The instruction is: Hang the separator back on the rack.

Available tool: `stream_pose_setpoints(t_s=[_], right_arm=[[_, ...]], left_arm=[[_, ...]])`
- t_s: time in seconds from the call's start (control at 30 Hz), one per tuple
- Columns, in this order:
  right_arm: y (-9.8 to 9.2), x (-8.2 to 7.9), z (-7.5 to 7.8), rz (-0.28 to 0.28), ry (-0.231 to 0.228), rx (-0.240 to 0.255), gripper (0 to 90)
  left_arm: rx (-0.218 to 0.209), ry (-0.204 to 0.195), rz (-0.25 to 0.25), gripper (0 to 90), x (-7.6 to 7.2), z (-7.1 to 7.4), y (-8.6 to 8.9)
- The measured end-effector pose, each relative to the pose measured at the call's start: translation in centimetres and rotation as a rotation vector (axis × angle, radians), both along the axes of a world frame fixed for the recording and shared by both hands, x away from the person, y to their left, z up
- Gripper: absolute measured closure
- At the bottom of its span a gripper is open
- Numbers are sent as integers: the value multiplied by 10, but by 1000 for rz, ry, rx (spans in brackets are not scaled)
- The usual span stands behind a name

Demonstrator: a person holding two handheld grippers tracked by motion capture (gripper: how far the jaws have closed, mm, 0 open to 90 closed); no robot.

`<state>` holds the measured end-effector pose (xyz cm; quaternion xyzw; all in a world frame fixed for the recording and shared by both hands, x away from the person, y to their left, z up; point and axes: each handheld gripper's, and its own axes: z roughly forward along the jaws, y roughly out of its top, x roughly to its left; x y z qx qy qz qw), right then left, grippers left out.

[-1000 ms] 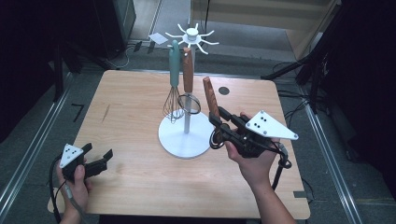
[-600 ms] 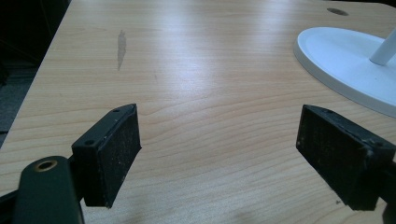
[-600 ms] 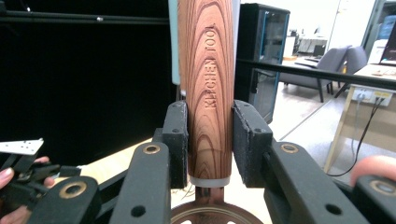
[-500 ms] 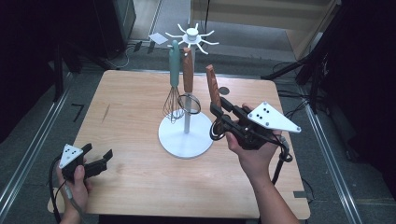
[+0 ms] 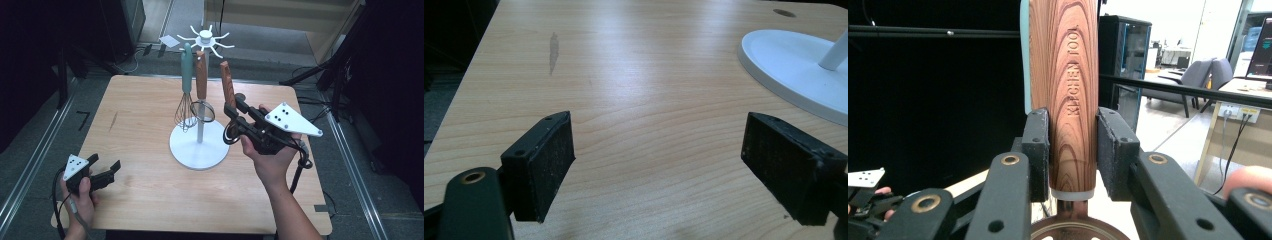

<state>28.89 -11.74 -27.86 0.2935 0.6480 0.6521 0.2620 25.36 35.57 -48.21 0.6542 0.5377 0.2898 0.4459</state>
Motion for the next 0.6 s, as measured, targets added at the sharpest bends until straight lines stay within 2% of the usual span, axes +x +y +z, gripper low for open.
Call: stream_pose_setpoints(t_s=[0.27,0.6], right_arm=[[1,2,7,-10,-14,8,704],[6,8,12,-20,-11,6,704]], left_arm=[[0,0,-1,140,0,0,0],[-4,-2,3,140,-1,0,0]])
